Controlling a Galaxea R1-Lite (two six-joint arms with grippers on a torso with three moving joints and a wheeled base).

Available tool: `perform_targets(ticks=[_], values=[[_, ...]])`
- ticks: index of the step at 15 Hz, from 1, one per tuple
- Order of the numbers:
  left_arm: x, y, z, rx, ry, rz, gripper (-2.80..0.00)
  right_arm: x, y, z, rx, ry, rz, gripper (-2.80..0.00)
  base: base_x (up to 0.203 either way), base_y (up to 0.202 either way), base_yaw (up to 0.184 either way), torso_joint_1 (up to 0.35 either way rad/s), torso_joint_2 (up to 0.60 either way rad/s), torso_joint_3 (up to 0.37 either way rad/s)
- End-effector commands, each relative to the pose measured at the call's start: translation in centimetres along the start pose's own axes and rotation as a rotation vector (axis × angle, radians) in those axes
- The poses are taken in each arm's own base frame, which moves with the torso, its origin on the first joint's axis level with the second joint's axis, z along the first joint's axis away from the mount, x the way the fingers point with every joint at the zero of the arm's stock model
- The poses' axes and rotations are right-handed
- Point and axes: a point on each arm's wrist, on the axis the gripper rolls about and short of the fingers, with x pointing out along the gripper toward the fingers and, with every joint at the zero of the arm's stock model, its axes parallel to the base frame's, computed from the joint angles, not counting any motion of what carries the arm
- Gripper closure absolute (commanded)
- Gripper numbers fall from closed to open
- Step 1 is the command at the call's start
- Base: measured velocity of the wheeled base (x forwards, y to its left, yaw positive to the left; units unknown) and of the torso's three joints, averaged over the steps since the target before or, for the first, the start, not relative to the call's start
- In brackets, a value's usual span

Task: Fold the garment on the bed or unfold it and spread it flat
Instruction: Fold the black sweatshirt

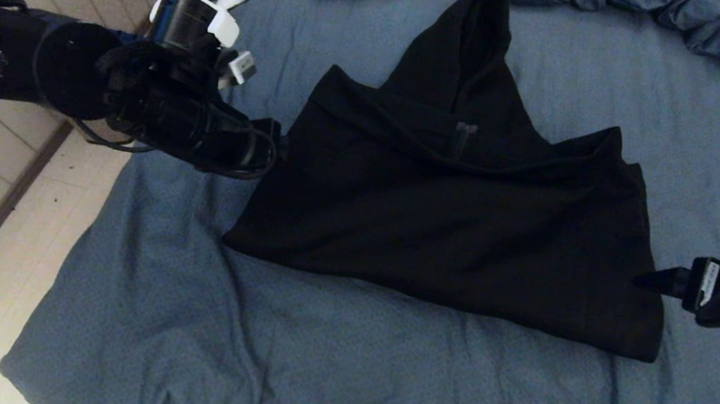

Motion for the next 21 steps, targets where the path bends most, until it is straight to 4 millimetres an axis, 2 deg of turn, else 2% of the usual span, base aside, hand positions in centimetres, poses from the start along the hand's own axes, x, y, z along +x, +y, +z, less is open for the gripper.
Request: perform_targets(ticks=[1,5,10,21], values=[[2.6,0.5,-0.4,0.002,-0.013,-0.005,-2.8,1.6,-0.3,-0.1,0.008,0.024,-0.008,-2.8,0.0,0.0,0.0,0.0,0.0,0.0],[3.6,0.5,0.0,0.027,-0.03,-0.012,-2.8,3.1,-0.3,-0.3,0.009,0.067,-0.012,-2.8,0.0,0.0,0.0,0.0,0.0,0.0],[4.8,0.6,-0.4,0.033,-0.01,-0.017,-2.8,5.4,-0.5,-0.7,0.016,0.113,0.007,-2.8,0.0,0.0,0.0,0.0,0.0,0.0],[5.1,0.1,-0.7,0.032,0.004,-0.033,-2.8,9.6,-0.1,-1.1,0.015,0.101,0.025,-2.8,0.0,0.0,0.0,0.0,0.0,0.0]])
